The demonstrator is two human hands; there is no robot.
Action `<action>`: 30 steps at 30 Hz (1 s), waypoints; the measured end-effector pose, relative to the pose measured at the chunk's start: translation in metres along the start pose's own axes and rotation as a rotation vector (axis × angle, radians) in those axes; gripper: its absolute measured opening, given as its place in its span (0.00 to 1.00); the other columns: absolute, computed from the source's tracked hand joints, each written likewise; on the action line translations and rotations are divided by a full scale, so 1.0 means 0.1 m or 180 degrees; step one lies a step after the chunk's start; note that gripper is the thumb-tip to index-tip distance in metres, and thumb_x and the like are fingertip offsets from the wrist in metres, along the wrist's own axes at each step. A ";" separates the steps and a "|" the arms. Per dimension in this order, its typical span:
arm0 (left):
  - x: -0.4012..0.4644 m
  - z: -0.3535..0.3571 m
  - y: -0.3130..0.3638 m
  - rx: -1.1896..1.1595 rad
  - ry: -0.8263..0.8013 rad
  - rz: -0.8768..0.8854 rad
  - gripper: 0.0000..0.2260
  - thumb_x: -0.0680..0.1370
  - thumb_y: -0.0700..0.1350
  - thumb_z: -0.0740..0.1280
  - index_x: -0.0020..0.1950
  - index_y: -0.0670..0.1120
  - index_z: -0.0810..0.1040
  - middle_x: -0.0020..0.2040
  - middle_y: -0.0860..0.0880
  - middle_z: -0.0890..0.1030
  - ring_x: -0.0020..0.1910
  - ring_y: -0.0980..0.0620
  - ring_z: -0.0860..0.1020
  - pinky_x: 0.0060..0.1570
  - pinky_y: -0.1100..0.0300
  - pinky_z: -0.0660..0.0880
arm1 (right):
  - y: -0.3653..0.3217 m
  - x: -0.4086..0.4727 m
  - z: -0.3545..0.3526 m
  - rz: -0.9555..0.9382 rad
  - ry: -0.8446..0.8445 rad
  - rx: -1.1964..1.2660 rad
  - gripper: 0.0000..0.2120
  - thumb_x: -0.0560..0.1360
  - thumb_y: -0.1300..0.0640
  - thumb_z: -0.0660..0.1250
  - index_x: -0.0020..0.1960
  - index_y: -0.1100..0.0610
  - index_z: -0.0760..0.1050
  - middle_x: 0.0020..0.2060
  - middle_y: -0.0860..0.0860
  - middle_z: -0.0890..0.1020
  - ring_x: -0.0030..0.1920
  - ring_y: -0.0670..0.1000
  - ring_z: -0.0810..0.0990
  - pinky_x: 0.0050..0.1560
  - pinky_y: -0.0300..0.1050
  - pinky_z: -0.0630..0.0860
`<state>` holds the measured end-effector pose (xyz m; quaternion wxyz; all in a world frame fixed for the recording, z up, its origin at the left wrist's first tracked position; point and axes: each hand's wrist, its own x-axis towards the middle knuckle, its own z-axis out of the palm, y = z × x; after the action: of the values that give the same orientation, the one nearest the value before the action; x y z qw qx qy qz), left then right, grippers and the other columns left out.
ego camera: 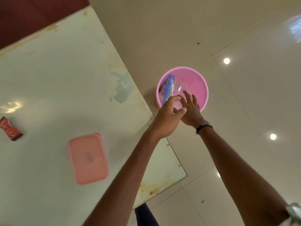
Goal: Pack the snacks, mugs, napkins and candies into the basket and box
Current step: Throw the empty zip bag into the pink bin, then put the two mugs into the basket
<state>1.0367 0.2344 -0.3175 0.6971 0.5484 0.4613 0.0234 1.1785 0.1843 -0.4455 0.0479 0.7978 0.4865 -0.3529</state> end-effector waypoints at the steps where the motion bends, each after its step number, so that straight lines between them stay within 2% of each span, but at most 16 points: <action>1: -0.03 -0.01 0.02 -0.0015 0.0029 0.0022 0.17 0.80 0.45 0.61 0.69 0.48 0.66 0.67 0.50 0.71 0.60 0.56 0.70 0.57 0.62 0.67 | -0.01 -0.06 -0.02 -0.0009 0.0184 0.0128 0.33 0.75 0.40 0.59 0.75 0.55 0.59 0.76 0.56 0.55 0.76 0.63 0.51 0.73 0.64 0.55; 3: -0.12 -0.03 0.07 -0.0069 0.0114 0.0087 0.15 0.80 0.44 0.61 0.66 0.46 0.68 0.64 0.51 0.73 0.59 0.57 0.70 0.54 0.65 0.66 | -0.10 -0.22 -0.13 0.0018 0.0683 0.0617 0.29 0.76 0.41 0.56 0.72 0.57 0.65 0.74 0.57 0.63 0.74 0.61 0.59 0.72 0.59 0.60; 4: -0.17 -0.04 0.09 -0.0089 0.0165 0.0105 0.15 0.79 0.43 0.61 0.66 0.47 0.69 0.64 0.51 0.73 0.59 0.56 0.71 0.54 0.64 0.66 | -0.17 -0.30 -0.21 0.0023 0.0999 0.0901 0.24 0.78 0.44 0.56 0.68 0.58 0.69 0.71 0.57 0.67 0.71 0.60 0.64 0.69 0.57 0.65; 6: -0.28 -0.08 0.16 -0.0125 0.0299 0.0148 0.15 0.79 0.43 0.61 0.67 0.47 0.68 0.67 0.51 0.72 0.63 0.54 0.71 0.57 0.62 0.67 | -0.36 -0.50 -0.38 0.0020 0.1552 0.1261 0.16 0.81 0.52 0.56 0.60 0.59 0.75 0.63 0.55 0.76 0.63 0.58 0.74 0.58 0.52 0.73; 9: -0.49 -0.21 0.31 -0.0229 0.0578 0.0294 0.15 0.79 0.43 0.62 0.66 0.47 0.69 0.66 0.51 0.74 0.64 0.53 0.73 0.60 0.61 0.69 | -0.72 -0.81 -0.67 -0.0179 0.1859 0.1420 0.12 0.82 0.58 0.55 0.53 0.59 0.78 0.53 0.54 0.80 0.51 0.56 0.79 0.46 0.47 0.73; 11: -0.69 -0.37 0.43 -0.0286 0.0787 0.0378 0.14 0.79 0.41 0.62 0.64 0.46 0.70 0.63 0.52 0.76 0.59 0.55 0.75 0.55 0.69 0.70 | -1.03 -1.02 -0.84 -0.0349 0.1806 0.1517 0.13 0.82 0.60 0.55 0.51 0.60 0.78 0.50 0.55 0.82 0.47 0.55 0.79 0.43 0.46 0.72; 13: -0.92 -0.57 0.51 -0.0325 0.1025 0.0450 0.13 0.79 0.39 0.61 0.62 0.46 0.71 0.59 0.54 0.76 0.53 0.59 0.76 0.46 0.79 0.69 | -1.36 -1.20 -0.97 -0.0498 0.1731 0.1611 0.15 0.82 0.56 0.54 0.50 0.60 0.79 0.47 0.54 0.82 0.45 0.54 0.79 0.44 0.48 0.73; 14: -1.06 -0.68 0.54 -0.0345 0.1141 0.0486 0.12 0.79 0.39 0.61 0.62 0.47 0.71 0.58 0.55 0.76 0.51 0.62 0.75 0.43 0.81 0.68 | -1.53 -1.29 -1.01 -0.0581 0.1712 0.1640 0.16 0.82 0.55 0.54 0.50 0.59 0.79 0.46 0.53 0.83 0.45 0.54 0.80 0.44 0.48 0.74; 16: -1.36 -0.92 0.56 -0.0407 0.1333 0.0545 0.12 0.79 0.40 0.61 0.63 0.48 0.71 0.59 0.56 0.75 0.51 0.62 0.76 0.47 0.78 0.71 | -1.88 -1.44 -1.06 -0.0731 0.1644 0.1769 0.15 0.82 0.55 0.54 0.51 0.57 0.79 0.45 0.51 0.83 0.45 0.51 0.81 0.46 0.49 0.76; 19: -1.84 -1.28 0.49 -0.0558 0.1630 0.0555 0.12 0.79 0.42 0.61 0.62 0.49 0.71 0.60 0.54 0.77 0.54 0.55 0.77 0.56 0.61 0.75 | -2.45 -1.71 -1.05 -0.0956 0.1483 0.1996 0.14 0.82 0.56 0.55 0.51 0.56 0.79 0.46 0.48 0.83 0.45 0.47 0.82 0.48 0.46 0.77; 22: -2.34 -1.63 0.32 -0.0746 0.1910 0.0519 0.11 0.79 0.41 0.61 0.61 0.50 0.72 0.57 0.54 0.79 0.53 0.52 0.79 0.57 0.51 0.76 | -3.03 -2.02 -0.92 -0.1158 0.1232 0.2120 0.14 0.82 0.54 0.54 0.50 0.55 0.78 0.46 0.46 0.83 0.44 0.43 0.82 0.45 0.41 0.76; 26: -3.01 -2.12 -0.04 -0.0931 0.2307 0.0510 0.10 0.79 0.42 0.61 0.60 0.50 0.72 0.55 0.53 0.80 0.52 0.54 0.80 0.55 0.55 0.76 | -3.78 -2.41 -0.57 -0.1373 0.0924 0.2166 0.15 0.82 0.53 0.54 0.48 0.54 0.78 0.45 0.45 0.83 0.43 0.42 0.83 0.45 0.40 0.77; 30: -3.73 -2.64 -0.53 -0.1053 0.2660 0.0527 0.09 0.79 0.41 0.61 0.57 0.51 0.72 0.54 0.53 0.80 0.50 0.53 0.81 0.50 0.58 0.76 | -4.47 -2.74 -0.06 -0.1535 0.0703 0.2102 0.15 0.82 0.52 0.54 0.47 0.53 0.78 0.45 0.43 0.83 0.42 0.41 0.83 0.46 0.46 0.79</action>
<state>0.6215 0.2088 -0.1214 0.5252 0.4082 0.6476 0.3716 0.7431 0.2168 -0.1541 -0.3466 0.6667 0.5222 -0.4033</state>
